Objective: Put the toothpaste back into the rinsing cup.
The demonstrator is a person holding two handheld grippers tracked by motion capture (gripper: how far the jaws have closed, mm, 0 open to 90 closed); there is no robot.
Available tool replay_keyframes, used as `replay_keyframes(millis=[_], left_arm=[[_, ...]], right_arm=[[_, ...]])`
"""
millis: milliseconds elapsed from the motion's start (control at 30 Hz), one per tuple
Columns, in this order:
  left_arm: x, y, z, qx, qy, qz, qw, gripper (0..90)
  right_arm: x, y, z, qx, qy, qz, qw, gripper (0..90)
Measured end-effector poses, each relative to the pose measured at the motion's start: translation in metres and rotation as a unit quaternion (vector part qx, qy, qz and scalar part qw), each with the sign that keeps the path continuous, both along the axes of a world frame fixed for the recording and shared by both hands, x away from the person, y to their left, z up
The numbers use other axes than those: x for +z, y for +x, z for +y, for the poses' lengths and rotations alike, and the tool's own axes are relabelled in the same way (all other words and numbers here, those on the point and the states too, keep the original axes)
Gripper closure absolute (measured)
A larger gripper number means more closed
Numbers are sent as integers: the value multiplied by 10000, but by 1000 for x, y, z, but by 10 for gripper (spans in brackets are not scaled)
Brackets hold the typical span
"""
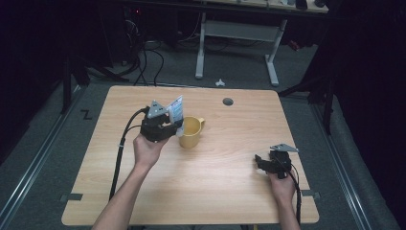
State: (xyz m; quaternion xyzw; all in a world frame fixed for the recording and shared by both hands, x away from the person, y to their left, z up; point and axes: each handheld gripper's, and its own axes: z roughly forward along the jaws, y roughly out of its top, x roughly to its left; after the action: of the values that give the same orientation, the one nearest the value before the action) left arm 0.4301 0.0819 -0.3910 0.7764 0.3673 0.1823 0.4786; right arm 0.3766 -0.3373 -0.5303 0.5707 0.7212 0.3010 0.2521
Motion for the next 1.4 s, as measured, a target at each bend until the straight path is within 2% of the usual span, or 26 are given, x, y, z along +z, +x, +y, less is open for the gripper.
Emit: replay_keyframes(millis=[400, 867, 1400], left_arm=[[1, 11, -15, -28, 68, -45, 10000, 638], [-7, 22, -21, 110, 39, 23, 9999, 638], [-20, 30, -32, 167, 227, 52, 9996, 637]], right_arm=[[0, 0, 0, 2, -4, -1, 10000, 291], [0, 0, 0, 4, -4, -1, 10000, 291], [0, 0, 0, 3, -4, -1, 10000, 290]])
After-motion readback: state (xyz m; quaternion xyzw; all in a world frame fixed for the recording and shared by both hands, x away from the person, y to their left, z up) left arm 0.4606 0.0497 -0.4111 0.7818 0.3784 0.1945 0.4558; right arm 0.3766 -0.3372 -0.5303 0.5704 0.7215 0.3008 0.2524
